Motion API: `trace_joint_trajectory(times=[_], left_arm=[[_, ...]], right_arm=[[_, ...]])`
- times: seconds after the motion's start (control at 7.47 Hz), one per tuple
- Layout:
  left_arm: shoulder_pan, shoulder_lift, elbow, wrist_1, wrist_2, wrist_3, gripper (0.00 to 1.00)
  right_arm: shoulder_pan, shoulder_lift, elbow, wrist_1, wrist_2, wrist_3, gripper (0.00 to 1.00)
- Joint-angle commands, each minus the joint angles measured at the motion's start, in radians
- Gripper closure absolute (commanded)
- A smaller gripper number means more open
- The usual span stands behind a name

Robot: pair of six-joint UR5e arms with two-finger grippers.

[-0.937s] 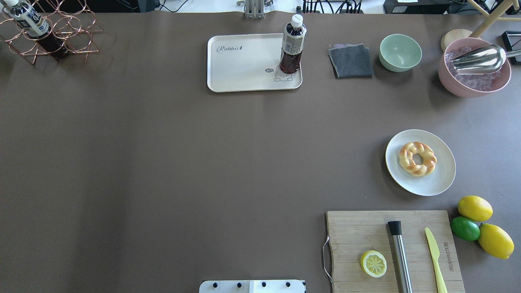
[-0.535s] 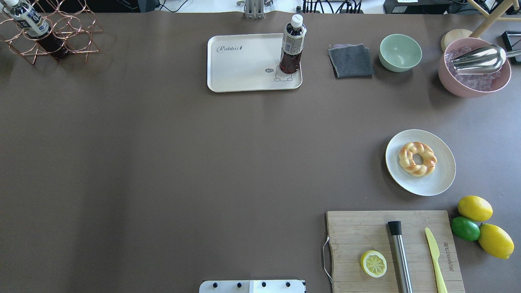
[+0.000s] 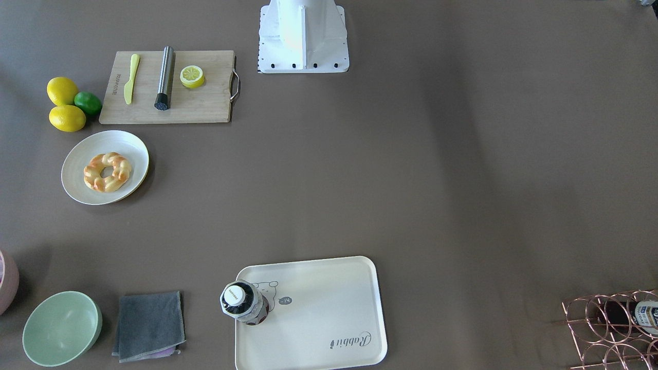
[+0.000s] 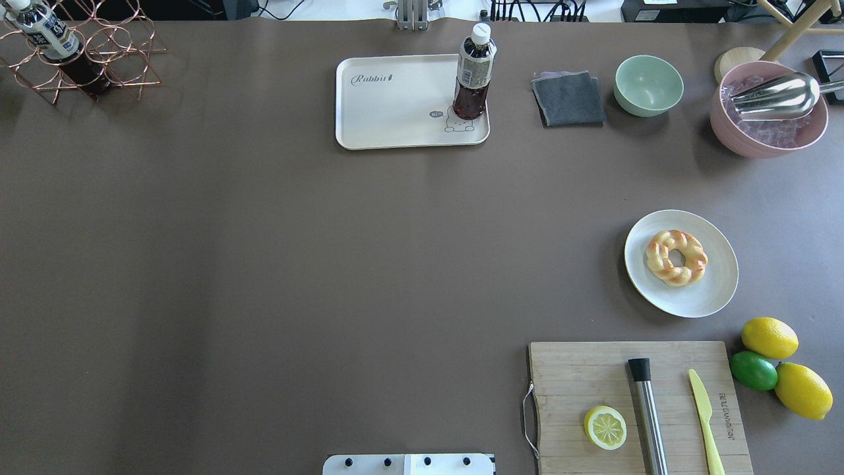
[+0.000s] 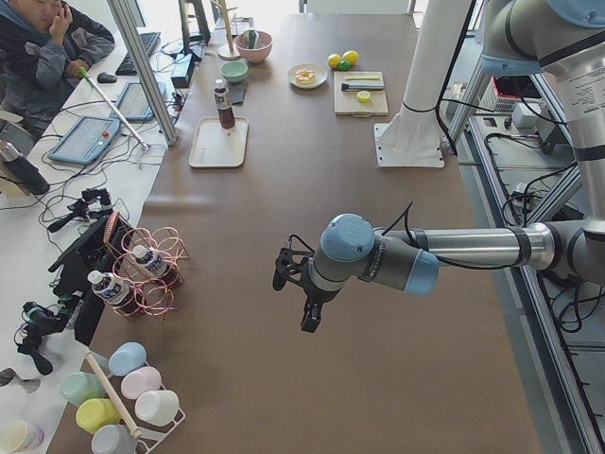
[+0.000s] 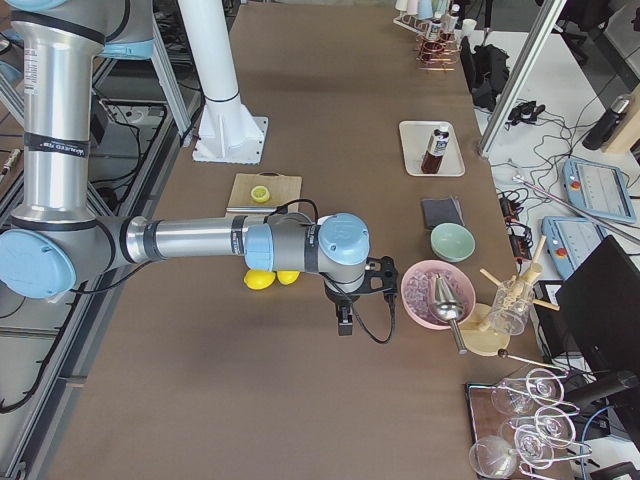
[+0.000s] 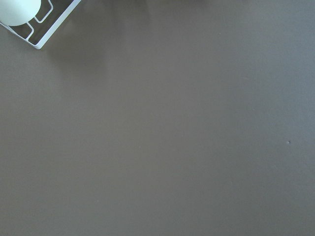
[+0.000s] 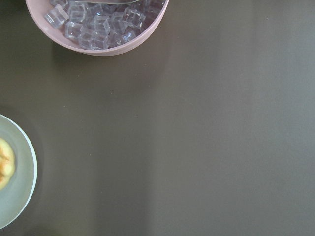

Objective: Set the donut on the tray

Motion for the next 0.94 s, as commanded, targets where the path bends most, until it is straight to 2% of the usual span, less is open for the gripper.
trace_joint_trajectory(times=[0.0,0.13,0.27,0.54,0.8], left_arm=[[0.001,0.004,0.007,0.001,0.002,-0.007,0.02],[0.001,0.009,0.007,0.000,-0.001,-0.007,0.03],[0.003,0.010,0.007,0.000,-0.007,-0.007,0.02],[0.007,0.009,0.013,0.008,-0.009,-0.001,0.03],[0.026,0.009,0.037,0.008,-0.019,0.002,0.03]], right_arm=[[-0.038,-0.003,0.008,0.002,0.032,0.001,0.00],[-0.080,-0.003,0.026,0.002,0.032,0.038,0.00],[-0.142,-0.003,0.031,0.055,0.032,0.150,0.00],[-0.228,-0.029,0.001,0.278,0.044,0.363,0.00],[-0.336,-0.022,-0.093,0.539,0.034,0.565,0.00]])
